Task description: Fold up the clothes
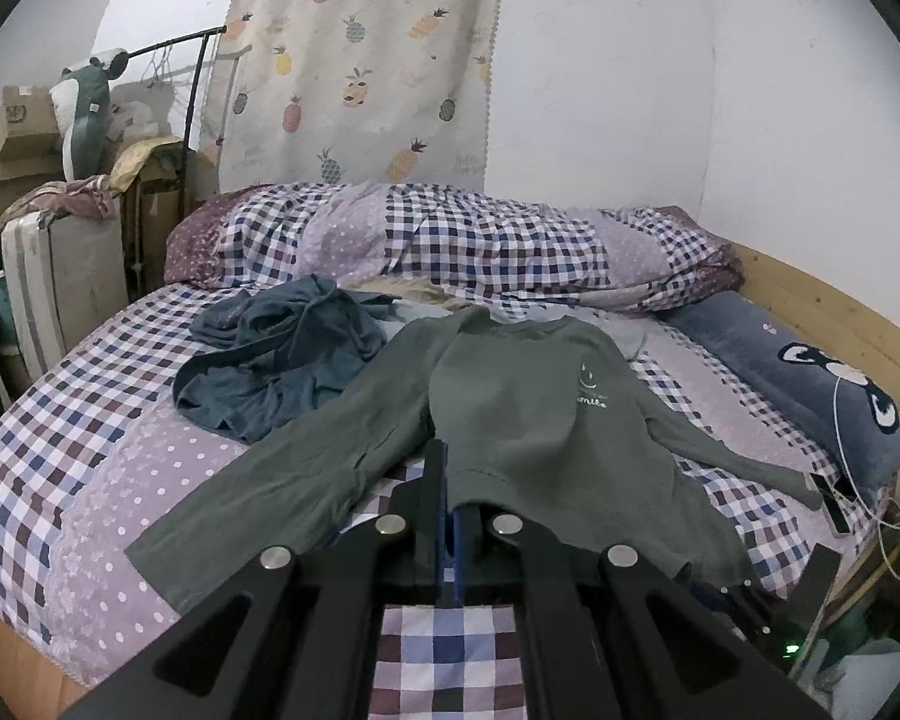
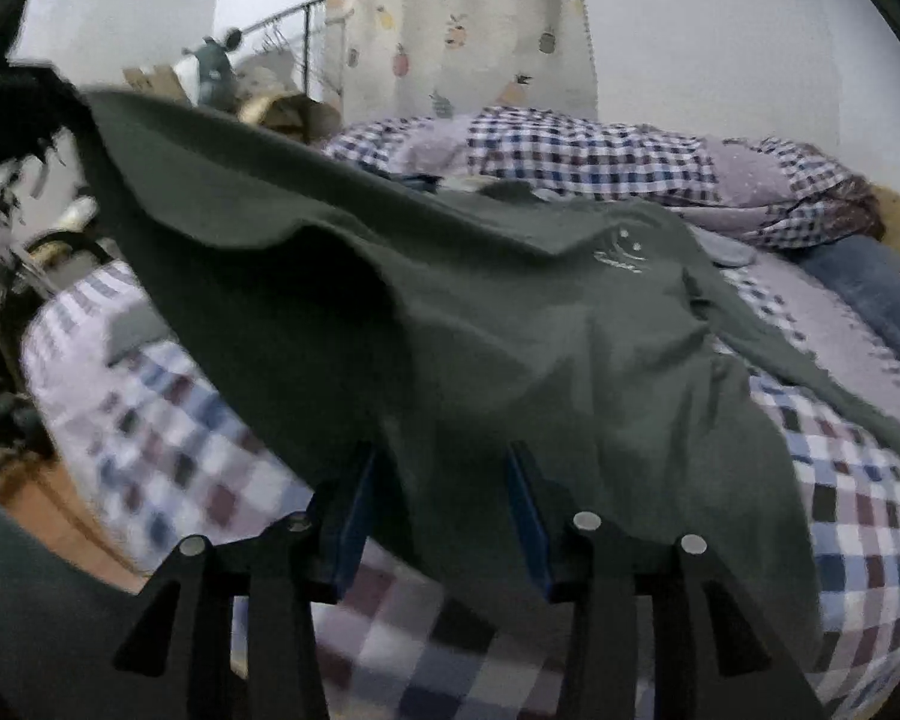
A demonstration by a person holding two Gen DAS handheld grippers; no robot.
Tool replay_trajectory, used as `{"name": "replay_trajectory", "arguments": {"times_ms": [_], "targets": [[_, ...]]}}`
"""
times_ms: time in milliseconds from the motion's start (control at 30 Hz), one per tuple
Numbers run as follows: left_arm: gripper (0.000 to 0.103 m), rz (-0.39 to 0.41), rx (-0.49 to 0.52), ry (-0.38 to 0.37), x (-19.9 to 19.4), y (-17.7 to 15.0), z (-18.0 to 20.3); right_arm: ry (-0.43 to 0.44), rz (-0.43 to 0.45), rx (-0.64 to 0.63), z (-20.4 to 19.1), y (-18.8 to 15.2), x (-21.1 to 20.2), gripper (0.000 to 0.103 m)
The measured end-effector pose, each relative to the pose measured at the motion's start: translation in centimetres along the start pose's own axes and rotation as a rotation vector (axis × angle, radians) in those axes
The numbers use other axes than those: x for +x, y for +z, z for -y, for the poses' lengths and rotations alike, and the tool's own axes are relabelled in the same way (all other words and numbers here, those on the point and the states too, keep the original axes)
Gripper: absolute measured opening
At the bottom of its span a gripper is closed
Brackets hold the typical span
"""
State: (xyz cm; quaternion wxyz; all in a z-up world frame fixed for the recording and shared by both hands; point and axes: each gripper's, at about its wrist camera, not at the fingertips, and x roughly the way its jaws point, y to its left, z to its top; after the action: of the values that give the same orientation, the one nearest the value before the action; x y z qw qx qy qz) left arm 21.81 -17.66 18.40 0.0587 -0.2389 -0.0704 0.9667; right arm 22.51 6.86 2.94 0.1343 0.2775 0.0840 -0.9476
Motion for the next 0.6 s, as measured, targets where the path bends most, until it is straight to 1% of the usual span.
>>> {"name": "replay_trajectory", "arguments": {"times_ms": [100,200,267,333,400,433,467,533,567,600], "targets": [[0.000,-0.001,-0.008,-0.006,0.0,0.1,-0.3,-0.118,0.000,-0.071,0.3,-0.3,0.9,0.045],[0.000,-0.003,-0.006,-0.012,-0.1,0.0,-0.2,-0.211,0.017,-0.147,1.3,-1.3,0.4,0.046],[0.000,-0.009,0.004,-0.013,0.0,-0.2,0.1,-0.237,0.024,-0.176,1.9,-1.9,-0.3,0.046],[0.000,-0.007,0.003,-0.009,-0.1,-0.1,0.1,-0.243,0.029,-0.195,2.4,-2.4,-1.0,0.046],[0.000,-0.006,0.000,-0.001,-0.1,0.0,-0.1,-0.233,0.017,-0.187,3.0,-2.7,-1.6,0.046],[0.000,-0.006,-0.003,0.004,-0.1,0.2,-0.3,-0.183,-0.008,-0.162,3.4,-2.9,-1.9,0.046],[0.000,-0.007,-0.005,0.010,-0.1,0.3,-0.5,-0.111,-0.035,-0.136,3.9,-3.1,-2.1,0.046],[0.000,-0.013,0.001,0.032,-0.1,0.3,-1.0,0.071,-0.092,-0.085,5.2,-3.7,-2.9,0.047],[0.000,-0.017,0.006,0.045,0.0,0.2,-1.3,0.126,-0.109,-0.065,5.8,-3.9,-3.2,0.047],[0.000,-0.021,0.009,0.057,0.0,0.0,-1.6,0.141,-0.115,-0.029,7.1,-4.1,-3.8,0.047]]}}
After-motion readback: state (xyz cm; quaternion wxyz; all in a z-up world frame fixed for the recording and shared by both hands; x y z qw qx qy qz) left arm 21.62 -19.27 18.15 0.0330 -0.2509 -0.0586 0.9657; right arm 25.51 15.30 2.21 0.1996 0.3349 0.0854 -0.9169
